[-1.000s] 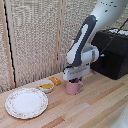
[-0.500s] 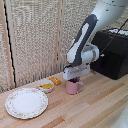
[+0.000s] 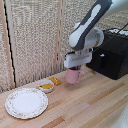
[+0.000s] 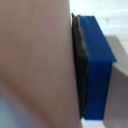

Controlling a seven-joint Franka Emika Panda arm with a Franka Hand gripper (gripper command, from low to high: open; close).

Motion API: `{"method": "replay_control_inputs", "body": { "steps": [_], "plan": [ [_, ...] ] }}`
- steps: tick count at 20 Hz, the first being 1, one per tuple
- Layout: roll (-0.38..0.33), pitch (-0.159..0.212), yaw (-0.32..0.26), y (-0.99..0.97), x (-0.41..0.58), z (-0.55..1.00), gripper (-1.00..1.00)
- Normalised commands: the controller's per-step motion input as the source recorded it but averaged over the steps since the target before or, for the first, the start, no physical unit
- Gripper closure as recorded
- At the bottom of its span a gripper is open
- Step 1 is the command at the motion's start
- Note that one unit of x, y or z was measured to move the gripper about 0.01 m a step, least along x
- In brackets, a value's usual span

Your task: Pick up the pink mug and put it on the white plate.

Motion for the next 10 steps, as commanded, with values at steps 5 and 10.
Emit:
{"method": "replay_control_inputs", "body": {
  "steps": [5, 10],
  "plan": [
    [0.074, 0.039, -0.002, 0.57, 0.518, 0.80, 1.00],
    [0.054, 0.050, -0.001, 0.79, 0.523, 0.61, 1.00]
  ]
}}
